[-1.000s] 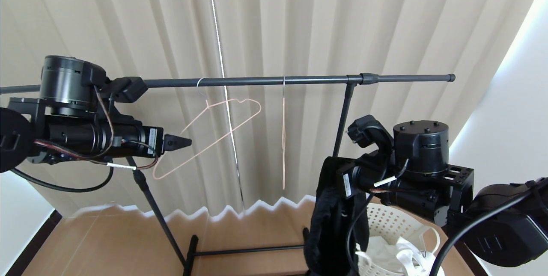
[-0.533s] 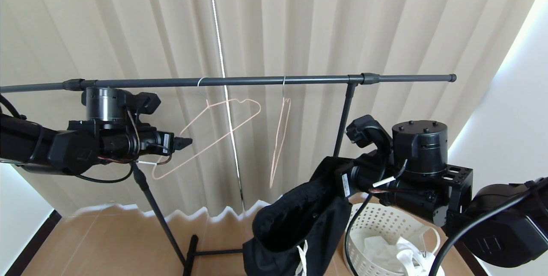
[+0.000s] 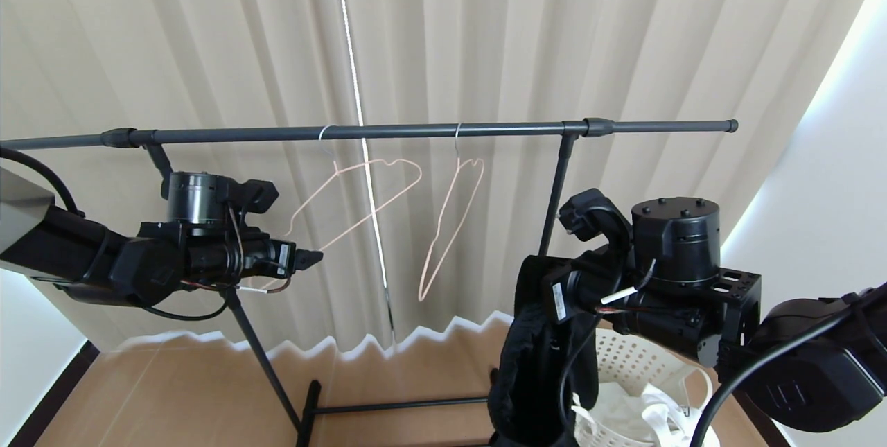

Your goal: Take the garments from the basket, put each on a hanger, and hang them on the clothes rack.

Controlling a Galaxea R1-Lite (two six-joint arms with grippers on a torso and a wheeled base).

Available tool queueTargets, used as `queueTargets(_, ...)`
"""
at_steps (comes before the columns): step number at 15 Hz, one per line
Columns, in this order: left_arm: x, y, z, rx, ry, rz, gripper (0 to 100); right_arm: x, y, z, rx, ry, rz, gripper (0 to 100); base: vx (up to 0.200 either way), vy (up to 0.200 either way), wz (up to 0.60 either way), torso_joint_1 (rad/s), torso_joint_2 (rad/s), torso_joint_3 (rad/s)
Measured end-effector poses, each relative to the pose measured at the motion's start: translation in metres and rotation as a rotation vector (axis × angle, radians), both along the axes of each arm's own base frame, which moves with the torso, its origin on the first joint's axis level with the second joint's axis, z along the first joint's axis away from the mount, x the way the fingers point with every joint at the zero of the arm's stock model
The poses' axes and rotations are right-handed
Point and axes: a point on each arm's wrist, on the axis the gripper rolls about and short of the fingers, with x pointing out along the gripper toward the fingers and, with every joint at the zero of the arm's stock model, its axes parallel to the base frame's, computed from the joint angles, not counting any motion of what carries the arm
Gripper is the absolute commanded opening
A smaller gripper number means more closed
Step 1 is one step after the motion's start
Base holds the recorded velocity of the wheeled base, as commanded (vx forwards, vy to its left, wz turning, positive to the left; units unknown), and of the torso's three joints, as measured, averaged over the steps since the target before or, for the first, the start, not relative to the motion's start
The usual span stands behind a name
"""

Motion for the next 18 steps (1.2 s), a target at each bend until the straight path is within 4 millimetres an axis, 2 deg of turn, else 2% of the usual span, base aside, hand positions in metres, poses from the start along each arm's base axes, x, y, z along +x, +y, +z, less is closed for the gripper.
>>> queueTargets(5, -0.005, -0.011, -0.001, 0.001, 0.006, -0.033, 100, 0.0, 0.0, -0.001, -0.003, 0.003, 0.0, 0, 0.0, 0.0, 0.0, 0.0, 0.0, 0.0)
queueTargets(12, 0.003, -0.026, 0.012, -0.01, -0.078, -0.068, 100, 0.001, 0.001, -0.002, -0.003, 0.004, 0.0, 0, 0.0, 0.0, 0.0, 0.0, 0.0, 0.0)
queueTargets(18, 0.036, -0.03, 0.013, 0.006, -0.134, -0.039, 100, 0.001, 0.001, -0.002, -0.003, 0.004, -0.001, 0, 0.0, 0.0, 0.0, 0.0, 0.0, 0.0)
